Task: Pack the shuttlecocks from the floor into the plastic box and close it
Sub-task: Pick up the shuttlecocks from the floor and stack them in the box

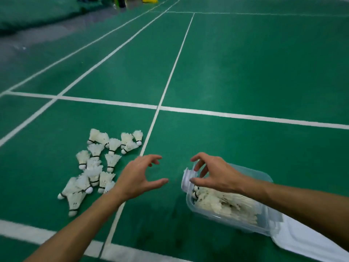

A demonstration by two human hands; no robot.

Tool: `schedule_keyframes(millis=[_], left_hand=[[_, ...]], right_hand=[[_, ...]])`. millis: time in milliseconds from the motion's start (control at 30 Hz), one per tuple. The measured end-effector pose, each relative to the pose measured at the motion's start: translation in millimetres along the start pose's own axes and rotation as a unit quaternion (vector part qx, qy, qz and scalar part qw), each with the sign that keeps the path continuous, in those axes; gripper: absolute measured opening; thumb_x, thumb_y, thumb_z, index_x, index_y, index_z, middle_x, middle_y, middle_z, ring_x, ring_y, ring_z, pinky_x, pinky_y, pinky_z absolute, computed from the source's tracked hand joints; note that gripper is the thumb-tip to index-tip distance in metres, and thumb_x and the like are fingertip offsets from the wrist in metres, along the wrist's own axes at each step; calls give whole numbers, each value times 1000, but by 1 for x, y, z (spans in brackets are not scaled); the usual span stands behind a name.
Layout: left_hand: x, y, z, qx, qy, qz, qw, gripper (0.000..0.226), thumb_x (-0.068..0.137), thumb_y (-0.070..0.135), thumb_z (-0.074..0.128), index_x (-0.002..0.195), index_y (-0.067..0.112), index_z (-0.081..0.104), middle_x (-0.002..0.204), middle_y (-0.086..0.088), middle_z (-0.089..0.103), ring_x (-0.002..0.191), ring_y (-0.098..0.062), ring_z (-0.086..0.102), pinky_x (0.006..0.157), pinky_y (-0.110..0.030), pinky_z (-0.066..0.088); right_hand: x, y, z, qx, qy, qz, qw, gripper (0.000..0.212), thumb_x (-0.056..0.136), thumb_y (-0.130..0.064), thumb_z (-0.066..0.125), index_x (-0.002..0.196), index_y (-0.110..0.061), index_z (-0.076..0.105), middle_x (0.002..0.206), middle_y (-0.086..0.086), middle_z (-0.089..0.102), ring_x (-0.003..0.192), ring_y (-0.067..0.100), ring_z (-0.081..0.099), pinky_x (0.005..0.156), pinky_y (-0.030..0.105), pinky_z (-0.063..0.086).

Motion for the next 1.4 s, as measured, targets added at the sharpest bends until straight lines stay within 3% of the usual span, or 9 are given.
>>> schedule_keyframes(millis=[133,400,567,667,800,1000,1233,1300,1400], left_hand=[[-40,-56,-21,-6,25,-91,996,93,70,93,58,144,37,50,122,22,63,107,-1,59,96,-33,55],[-108,-131,-51,16,52,-195,979,83,72,84,70,139,39,53,122,20,65,108,-3,62,93,-36,57],[-156,-169,-52,118,46,-223,967,76,76,84,63,137,39,55,131,15,61,120,-9,56,100,-38,52],[-172,-184,-51,150,58,-240,957,74,76,82,66,135,38,57,130,13,59,116,-14,56,95,-36,51],[-178,-200,-46,163,86,-292,939,70,75,71,77,134,37,59,127,6,57,113,-18,55,91,-37,53],[-169,-211,-25,93,75,-364,924,62,81,47,86,134,33,55,129,3,44,104,-20,59,80,-37,57],[-165,-212,-5,60,73,-355,930,49,87,29,82,127,29,55,131,6,41,93,-22,62,78,-39,57],[-165,-210,-2,46,65,-345,935,49,85,25,81,124,35,53,131,9,40,88,-18,62,76,-40,58],[-169,-207,2,9,51,-343,938,55,82,19,76,125,42,51,129,9,41,87,-11,59,75,-39,57]], right_hand=[[55,-48,25,-44,-29,-52,997,65,87,-53,78,140,-25,52,115,-10,66,92,8,70,88,36,60],[144,-119,113,-8,-44,-100,994,66,85,-57,79,137,-28,52,113,-10,66,94,11,66,88,39,58],[170,-143,182,-18,-75,-106,991,69,84,-59,78,139,-28,50,119,-8,65,98,13,63,90,41,57],[178,-151,214,-36,-95,-112,989,74,84,-58,78,144,-27,47,127,-3,64,105,15,61,91,42,56],[188,-158,239,-71,-90,-95,989,93,75,-58,83,151,-28,39,140,5,49,116,27,61,94,43,56],[199,-152,261,-49,-97,-32,994,107,73,-53,90,157,-30,27,145,8,37,106,29,65,92,48,58],[202,-146,261,6,-107,-5,994,118,72,-38,96,160,-24,19,150,11,35,115,34,62,96,52,56],[204,-146,263,24,-115,7,993,115,72,-35,96,159,-22,22,147,11,37,114,33,61,97,51,56],[205,-145,267,22,-136,12,990,88,78,-32,92,150,-18,42,141,9,39,108,28,60,97,45,55]])
Point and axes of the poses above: each hand's wrist, its own x-axis towards the middle knuckle, its own z-axis out of the palm, y = z × x, the point moved 2 cm from there along x, towards the middle knuckle
